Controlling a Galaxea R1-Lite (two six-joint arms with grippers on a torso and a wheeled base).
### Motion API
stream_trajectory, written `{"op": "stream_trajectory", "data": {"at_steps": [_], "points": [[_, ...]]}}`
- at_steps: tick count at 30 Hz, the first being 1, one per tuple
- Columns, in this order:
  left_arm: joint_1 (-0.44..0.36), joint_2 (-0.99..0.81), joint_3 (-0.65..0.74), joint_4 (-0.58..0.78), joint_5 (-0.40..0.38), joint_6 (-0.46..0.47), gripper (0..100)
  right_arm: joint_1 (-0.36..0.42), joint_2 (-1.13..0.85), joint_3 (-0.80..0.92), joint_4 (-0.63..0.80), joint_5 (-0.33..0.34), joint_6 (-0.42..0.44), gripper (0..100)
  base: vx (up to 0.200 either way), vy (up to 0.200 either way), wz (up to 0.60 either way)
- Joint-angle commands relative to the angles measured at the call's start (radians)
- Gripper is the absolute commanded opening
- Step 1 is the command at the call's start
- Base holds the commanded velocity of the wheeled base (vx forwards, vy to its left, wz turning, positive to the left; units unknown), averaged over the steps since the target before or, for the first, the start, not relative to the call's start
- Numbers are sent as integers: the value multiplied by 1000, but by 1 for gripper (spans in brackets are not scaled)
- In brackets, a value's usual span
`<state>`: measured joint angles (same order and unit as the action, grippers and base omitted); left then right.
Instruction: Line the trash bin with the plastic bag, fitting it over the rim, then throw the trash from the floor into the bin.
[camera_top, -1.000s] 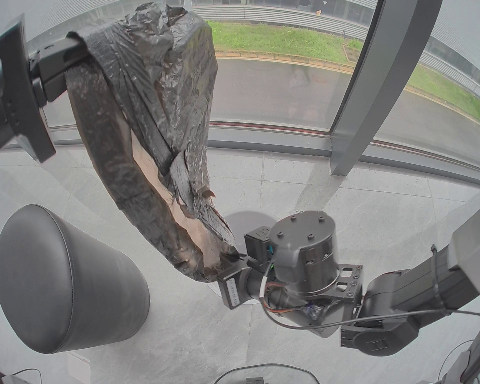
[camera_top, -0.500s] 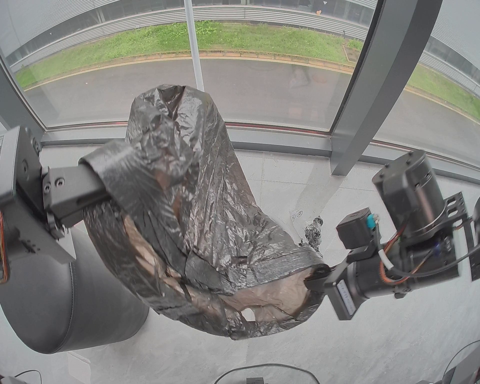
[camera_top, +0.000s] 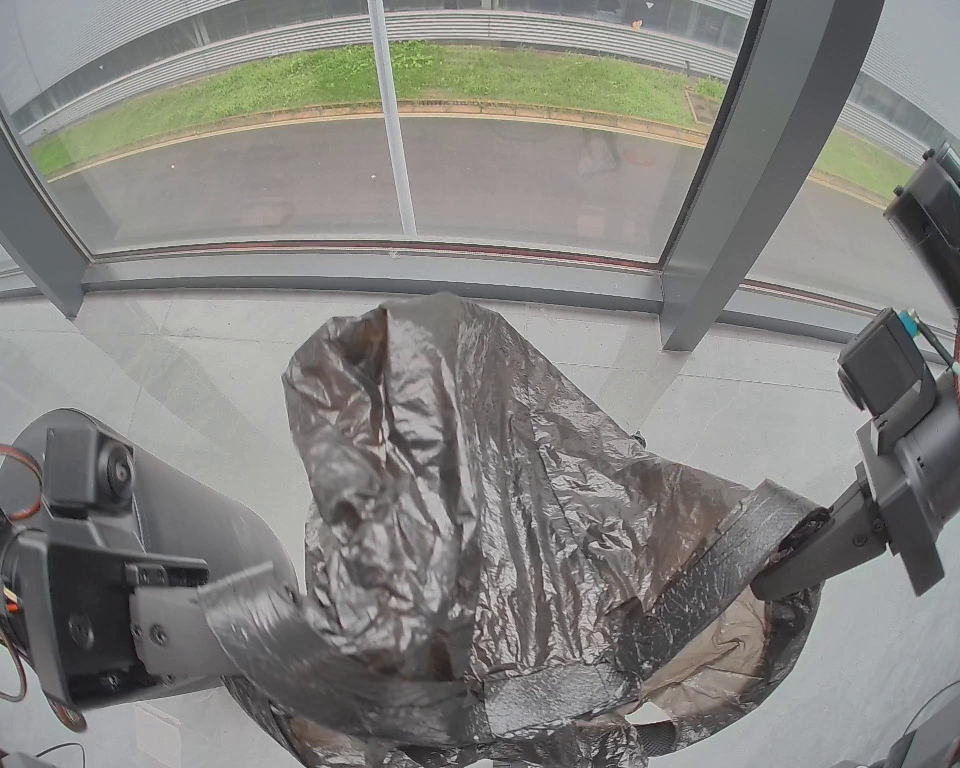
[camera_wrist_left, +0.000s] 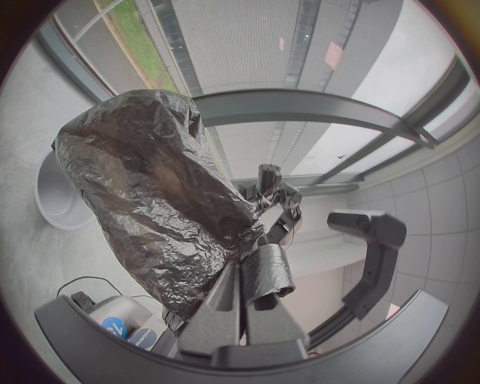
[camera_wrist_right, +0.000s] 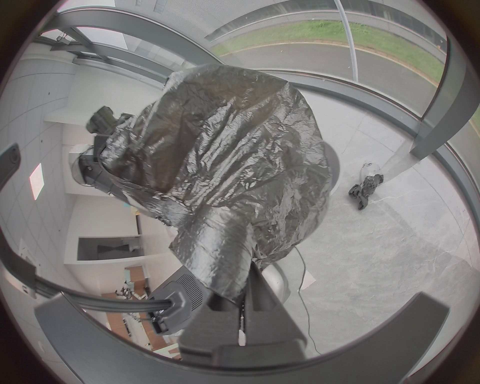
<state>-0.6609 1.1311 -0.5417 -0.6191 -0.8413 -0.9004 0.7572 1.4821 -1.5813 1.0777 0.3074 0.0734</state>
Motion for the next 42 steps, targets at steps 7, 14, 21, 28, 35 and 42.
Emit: {"op": "stream_trajectory", "data": {"at_steps": [7,14,21,28,35,42], "points": [[44,230,207,-220,-53,34,0,-85,81,-5,80,180,-24,0,0,0,0],[61,332,233,-327,-53,28,0,-161,145,61,19,245,-26,0,0,0,0],[110,371,233,-347,-53,6,0,-203,211,90,-62,269,-26,0,0,0,0],[124,418,235,-384,-53,6,0,-210,259,92,-99,271,-24,0,0,0,0],[122,510,235,-458,-53,5,0,-253,299,99,-117,274,-26,0,0,0,0],[122,584,232,-518,-53,2,0,-291,322,149,-180,275,-27,0,0,0,0]]}}
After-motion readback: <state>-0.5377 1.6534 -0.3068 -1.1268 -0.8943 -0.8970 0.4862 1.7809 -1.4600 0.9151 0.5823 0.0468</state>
